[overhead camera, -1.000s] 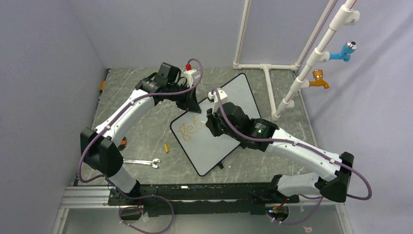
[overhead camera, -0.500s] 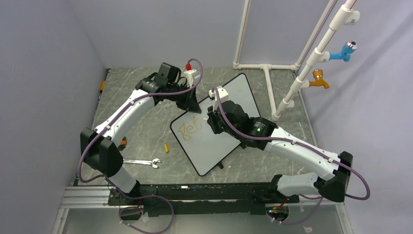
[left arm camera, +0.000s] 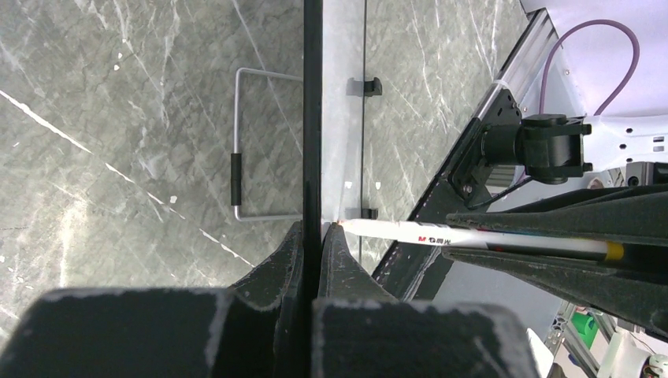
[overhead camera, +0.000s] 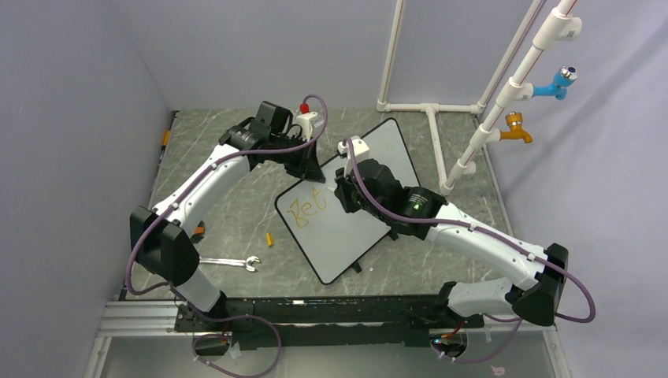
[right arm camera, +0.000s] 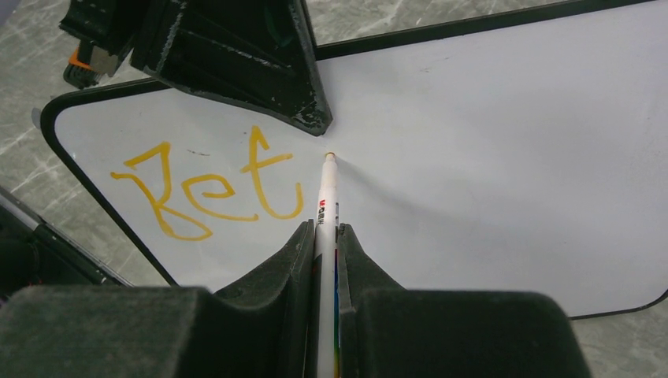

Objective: Write a sentence on the whiteboard

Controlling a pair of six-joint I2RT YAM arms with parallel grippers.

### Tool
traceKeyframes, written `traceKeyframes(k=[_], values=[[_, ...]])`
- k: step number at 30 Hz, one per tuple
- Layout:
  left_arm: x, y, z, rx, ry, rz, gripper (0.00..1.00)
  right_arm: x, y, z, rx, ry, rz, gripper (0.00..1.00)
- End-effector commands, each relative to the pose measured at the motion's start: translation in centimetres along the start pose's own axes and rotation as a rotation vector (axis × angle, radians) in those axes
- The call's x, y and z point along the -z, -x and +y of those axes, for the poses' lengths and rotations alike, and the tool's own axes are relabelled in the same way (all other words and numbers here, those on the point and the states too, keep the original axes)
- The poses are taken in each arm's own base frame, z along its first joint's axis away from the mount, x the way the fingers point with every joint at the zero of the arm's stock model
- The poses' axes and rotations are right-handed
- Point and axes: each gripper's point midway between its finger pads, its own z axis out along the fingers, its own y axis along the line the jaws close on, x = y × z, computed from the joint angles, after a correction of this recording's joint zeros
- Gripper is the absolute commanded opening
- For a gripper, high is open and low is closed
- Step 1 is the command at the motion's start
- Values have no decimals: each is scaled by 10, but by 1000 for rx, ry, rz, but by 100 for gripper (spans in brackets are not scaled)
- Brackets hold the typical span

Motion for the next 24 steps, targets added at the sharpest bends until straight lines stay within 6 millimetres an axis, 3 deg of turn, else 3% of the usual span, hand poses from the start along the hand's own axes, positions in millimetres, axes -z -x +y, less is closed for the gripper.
traceKeyframes(k=[1,9,24], values=[[11,12,34,-127,191,-42,0,-2,14,-10,-19,-28,-45,0],[11,12,35,-126,196,-41,0,1,14,-28,-12,-89,-41,0],[10,11,36,-126,198,-38,0,26,54,-14,-47,0,-144,0]])
